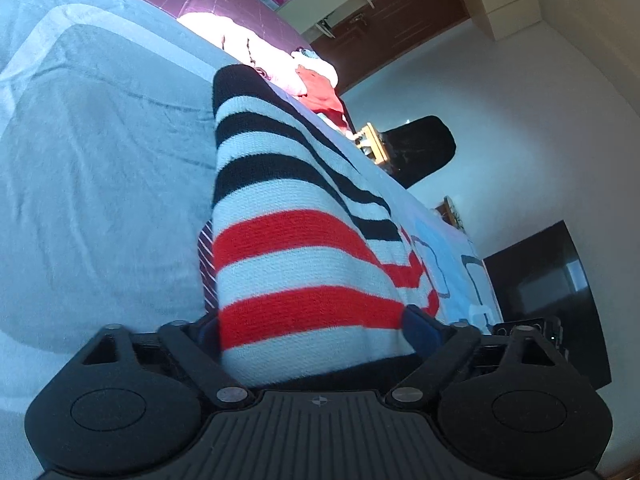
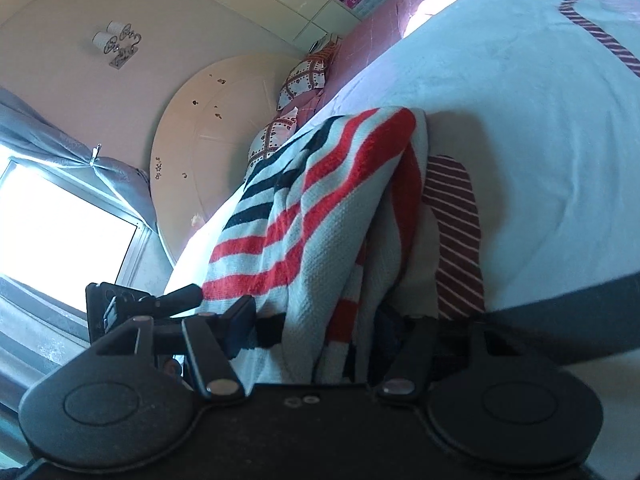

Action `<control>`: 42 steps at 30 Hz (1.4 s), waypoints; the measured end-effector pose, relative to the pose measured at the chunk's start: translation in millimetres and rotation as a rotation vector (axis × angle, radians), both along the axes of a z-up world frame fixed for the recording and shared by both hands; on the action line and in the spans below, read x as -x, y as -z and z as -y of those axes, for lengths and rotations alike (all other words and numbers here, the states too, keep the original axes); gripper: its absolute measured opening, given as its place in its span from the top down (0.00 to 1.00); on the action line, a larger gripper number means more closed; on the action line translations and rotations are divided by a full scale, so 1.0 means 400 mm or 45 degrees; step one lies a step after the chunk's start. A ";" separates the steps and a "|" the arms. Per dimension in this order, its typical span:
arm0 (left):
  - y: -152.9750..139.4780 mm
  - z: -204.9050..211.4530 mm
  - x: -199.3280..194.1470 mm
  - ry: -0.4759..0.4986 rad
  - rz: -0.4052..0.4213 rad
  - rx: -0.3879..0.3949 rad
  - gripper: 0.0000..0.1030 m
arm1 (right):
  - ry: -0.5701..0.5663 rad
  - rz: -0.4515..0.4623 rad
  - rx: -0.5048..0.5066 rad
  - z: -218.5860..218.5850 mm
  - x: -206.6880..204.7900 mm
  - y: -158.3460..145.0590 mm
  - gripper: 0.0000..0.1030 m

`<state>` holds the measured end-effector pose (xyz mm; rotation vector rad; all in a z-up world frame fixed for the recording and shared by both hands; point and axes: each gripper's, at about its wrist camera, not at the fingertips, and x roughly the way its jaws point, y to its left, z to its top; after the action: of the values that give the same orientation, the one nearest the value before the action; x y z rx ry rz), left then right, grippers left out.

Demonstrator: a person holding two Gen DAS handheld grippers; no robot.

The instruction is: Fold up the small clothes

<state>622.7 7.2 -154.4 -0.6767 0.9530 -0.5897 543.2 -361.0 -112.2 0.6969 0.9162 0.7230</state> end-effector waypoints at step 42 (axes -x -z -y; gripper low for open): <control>-0.037 -0.684 0.523 -0.381 0.120 -0.136 0.32 | 0.004 0.000 0.166 -0.499 0.279 -0.077 0.55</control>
<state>413.5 280.6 -139.7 -0.6744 0.7719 -0.3014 431.5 -161.6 -81.6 0.5827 0.9536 0.6541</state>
